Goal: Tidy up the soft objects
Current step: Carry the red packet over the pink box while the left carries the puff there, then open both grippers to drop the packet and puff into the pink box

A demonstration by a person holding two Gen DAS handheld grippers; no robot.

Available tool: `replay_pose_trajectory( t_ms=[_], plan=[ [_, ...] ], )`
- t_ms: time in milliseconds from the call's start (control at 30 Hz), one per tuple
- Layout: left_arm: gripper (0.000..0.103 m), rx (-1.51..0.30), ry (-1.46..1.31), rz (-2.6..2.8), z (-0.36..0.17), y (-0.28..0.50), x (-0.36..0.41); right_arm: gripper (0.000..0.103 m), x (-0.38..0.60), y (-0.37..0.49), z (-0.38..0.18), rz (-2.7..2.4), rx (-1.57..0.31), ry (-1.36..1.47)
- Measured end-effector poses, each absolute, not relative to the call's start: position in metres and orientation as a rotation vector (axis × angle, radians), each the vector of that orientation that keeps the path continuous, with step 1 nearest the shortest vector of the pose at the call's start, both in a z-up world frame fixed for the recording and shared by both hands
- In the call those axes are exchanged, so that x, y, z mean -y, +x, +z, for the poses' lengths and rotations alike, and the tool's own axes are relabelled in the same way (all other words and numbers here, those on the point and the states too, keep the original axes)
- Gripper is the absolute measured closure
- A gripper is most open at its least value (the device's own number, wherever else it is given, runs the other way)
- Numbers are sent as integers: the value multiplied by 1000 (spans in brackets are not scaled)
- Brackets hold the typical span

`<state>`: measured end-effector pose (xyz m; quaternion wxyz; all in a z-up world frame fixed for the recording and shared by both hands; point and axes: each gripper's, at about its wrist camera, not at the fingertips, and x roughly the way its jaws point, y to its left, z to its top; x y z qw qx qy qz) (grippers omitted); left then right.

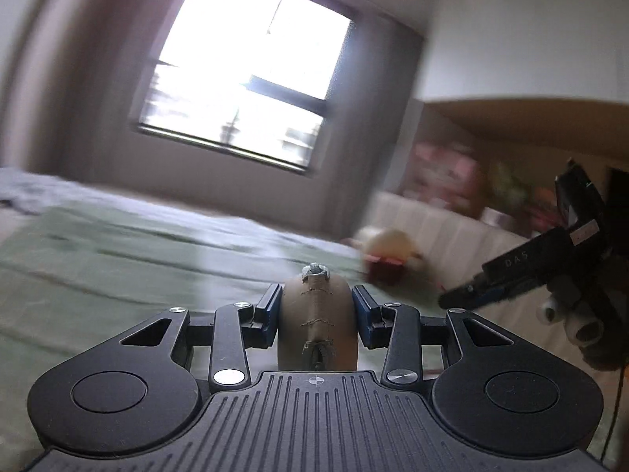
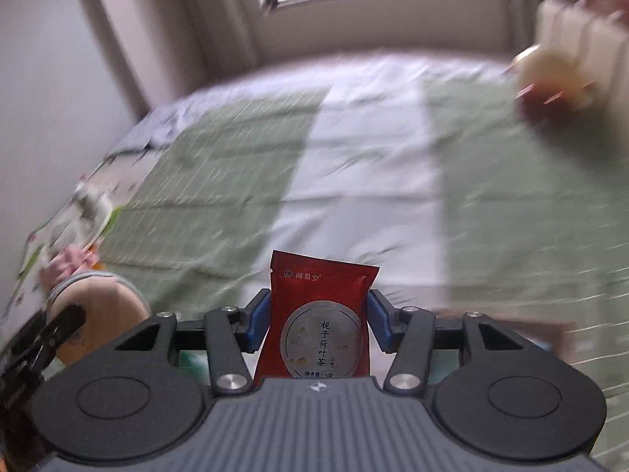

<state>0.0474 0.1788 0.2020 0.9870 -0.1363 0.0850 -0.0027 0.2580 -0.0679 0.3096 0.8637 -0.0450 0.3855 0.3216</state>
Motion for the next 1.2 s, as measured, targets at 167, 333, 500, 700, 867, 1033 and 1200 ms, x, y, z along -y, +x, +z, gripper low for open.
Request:
replay_pose_trajectory(
  t_ms=[167, 333, 500, 700, 867, 1033, 1200],
  plan=[
    [60, -324, -353, -260, 193, 144, -88, 51, 163, 283, 269, 597, -794, -35],
    [57, -551, -465, -333, 130, 229, -31, 48, 195, 310, 182, 548, -842, -28],
    [57, -628, -342, -197, 113, 256, -17, 38, 201, 311, 127, 603, -861, -16],
    [57, -451, -314, -168, 151, 220, -26, 38, 225, 283, 156, 611, -735, 92],
    [57, -394, -239, -112, 158, 160, -26, 31, 223, 236, 187, 545, -645, 81],
    [57, -428, -153, -55, 128, 99, -34, 28, 210, 220, 187, 484, -694, 122],
    [57, -456, -159, -39, 83, 47, -57, 28, 189, 170, 169, 465, -645, 154]
  ],
)
